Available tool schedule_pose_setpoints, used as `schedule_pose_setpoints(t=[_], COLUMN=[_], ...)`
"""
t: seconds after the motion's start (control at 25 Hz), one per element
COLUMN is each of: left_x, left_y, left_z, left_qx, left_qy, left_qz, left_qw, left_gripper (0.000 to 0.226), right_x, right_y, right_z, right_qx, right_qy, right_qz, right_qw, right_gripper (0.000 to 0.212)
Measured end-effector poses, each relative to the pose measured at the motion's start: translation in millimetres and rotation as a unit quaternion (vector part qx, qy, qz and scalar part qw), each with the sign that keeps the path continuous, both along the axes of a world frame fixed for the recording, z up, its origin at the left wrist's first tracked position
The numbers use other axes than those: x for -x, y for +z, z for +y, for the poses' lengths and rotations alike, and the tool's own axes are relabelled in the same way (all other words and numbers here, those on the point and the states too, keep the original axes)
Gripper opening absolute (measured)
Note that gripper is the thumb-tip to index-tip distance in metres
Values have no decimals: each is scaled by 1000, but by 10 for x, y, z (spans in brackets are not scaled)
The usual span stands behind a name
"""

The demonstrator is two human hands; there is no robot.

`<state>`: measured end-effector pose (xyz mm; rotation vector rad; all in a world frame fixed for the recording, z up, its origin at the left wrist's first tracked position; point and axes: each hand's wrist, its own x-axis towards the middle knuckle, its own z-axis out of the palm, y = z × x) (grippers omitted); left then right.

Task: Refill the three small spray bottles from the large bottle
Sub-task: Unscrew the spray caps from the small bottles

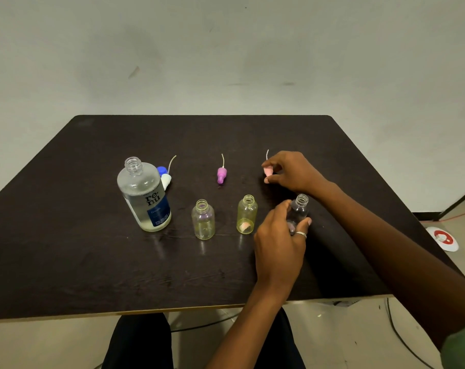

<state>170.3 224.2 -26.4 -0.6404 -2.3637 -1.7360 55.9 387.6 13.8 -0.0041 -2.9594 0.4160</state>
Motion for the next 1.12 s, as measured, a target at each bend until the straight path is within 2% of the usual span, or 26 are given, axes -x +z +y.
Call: schedule_pose_setpoints(t=[0.36,0.64,1.12], left_x=[-15,-8,-98], left_y=[24,19,66], left_z=[-21,-11,-72], left_qx=[4,9,38], left_qy=[6,9,20], left_qz=[-1,-20,-44], left_qw=[1000,1000,998], left_gripper=[51,67,81], right_x=[-5,-35,-213], right_y=[5,25,291], right_z=[25,33,36], right_qx=[-17,-11,12], right_qy=[4,3,-4], right_qz=[-9,-10,0], right_qw=[1000,1000,1000], right_gripper=[51,52,54])
